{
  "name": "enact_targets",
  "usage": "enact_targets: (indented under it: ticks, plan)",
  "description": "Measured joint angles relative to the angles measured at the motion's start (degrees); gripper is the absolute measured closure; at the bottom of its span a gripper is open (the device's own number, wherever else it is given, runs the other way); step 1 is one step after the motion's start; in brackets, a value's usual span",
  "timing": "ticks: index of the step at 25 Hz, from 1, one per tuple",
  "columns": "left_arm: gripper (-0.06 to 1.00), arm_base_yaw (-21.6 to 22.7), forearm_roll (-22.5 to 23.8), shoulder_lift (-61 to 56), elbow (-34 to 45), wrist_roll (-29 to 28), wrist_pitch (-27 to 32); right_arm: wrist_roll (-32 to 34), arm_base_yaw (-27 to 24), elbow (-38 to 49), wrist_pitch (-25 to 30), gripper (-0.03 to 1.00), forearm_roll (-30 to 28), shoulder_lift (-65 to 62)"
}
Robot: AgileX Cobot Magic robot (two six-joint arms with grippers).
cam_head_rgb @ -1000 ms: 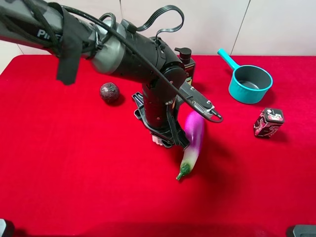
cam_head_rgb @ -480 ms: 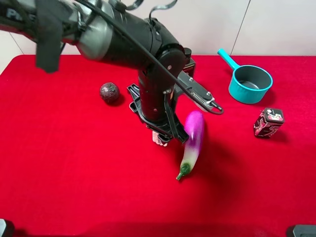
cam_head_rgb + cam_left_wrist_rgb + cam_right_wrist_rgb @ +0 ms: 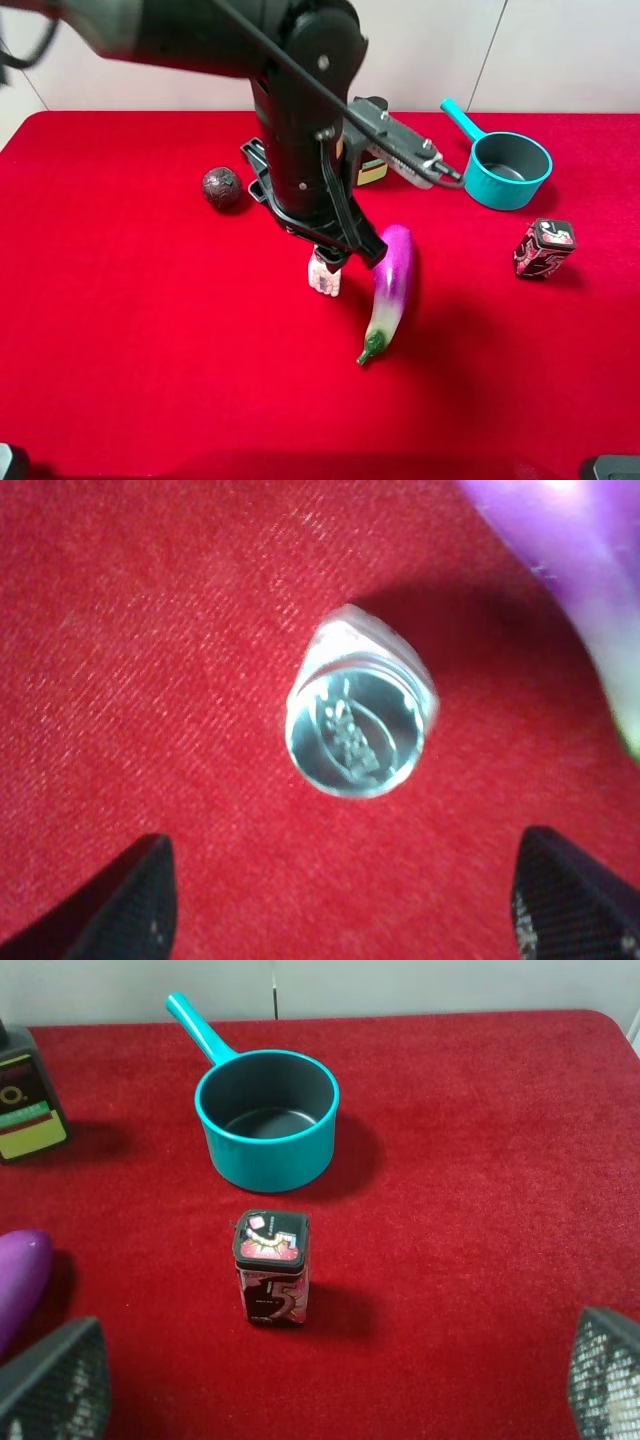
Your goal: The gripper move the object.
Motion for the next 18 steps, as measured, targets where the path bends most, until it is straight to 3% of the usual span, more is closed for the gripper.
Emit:
enact_targets:
  ticks: [9, 18]
  plan:
    - [0.27, 0.0, -1.8, -4.1, -3.2, -0.1, 4.5, 0.0, 0.0, 0.0, 0.0, 0.27, 0.0, 0.0]
    - [0.27, 0.0, -1.9, -4.6, -15.3, 0.2, 13.9, 0.0, 0.0, 0.0, 0.0, 0.27, 0.1, 0.0]
